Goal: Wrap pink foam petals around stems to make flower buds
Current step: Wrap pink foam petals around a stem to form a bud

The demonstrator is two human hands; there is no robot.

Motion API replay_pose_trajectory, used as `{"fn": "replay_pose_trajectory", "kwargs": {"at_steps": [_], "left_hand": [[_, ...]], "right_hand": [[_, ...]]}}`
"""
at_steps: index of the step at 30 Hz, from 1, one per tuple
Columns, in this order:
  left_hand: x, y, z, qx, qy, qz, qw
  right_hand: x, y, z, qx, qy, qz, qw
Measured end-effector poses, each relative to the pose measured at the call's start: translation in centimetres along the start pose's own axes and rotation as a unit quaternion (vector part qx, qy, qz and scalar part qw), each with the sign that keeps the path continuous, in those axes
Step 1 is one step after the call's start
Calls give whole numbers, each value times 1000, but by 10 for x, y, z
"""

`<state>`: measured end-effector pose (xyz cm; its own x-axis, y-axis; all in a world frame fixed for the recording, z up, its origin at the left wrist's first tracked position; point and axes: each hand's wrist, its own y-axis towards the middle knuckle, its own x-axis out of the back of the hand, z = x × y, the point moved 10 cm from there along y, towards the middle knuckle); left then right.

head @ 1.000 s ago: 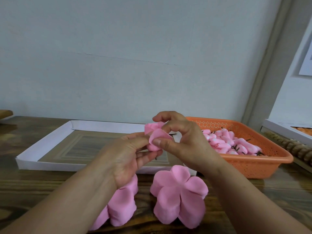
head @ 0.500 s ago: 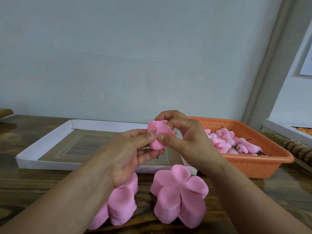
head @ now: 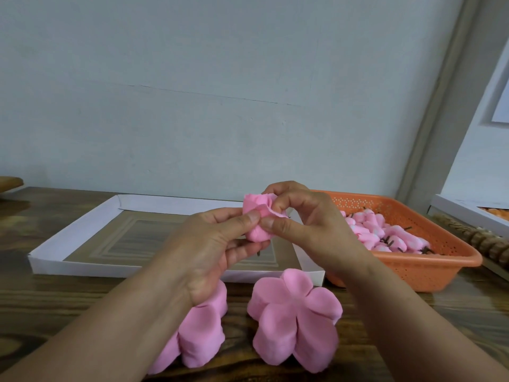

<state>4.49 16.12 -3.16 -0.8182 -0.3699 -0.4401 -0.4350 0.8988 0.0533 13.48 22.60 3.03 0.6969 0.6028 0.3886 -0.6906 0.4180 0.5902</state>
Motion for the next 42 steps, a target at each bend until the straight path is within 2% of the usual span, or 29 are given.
{"fn": "replay_pose_trajectory", "kwargs": {"at_steps": [4,17,23,32,36,39,42], "left_hand": [[1,0,0,6,11,-7,1000],[-8,-3,6,24,44,34,998],[-9,-3,6,28,40,38,998],[-9,-3,10,21,32,26,999],[-8,-3,10,20,43,25,999],[-5,-1,6,13,50,18,999],[0,0,5,12,68,6,998]], "right_hand": [[6,1,-6,-20,50,-9,998],[8,2,13,69,-33,-42,996],[7,1,13,75,-104,-65,990],[5,0,15,87,-149,-79,982],[6,1,8,63,-98,-67,991],[7,3,0,19,15,-23,999],[5,3,-5,-4,17,34,999]]}}
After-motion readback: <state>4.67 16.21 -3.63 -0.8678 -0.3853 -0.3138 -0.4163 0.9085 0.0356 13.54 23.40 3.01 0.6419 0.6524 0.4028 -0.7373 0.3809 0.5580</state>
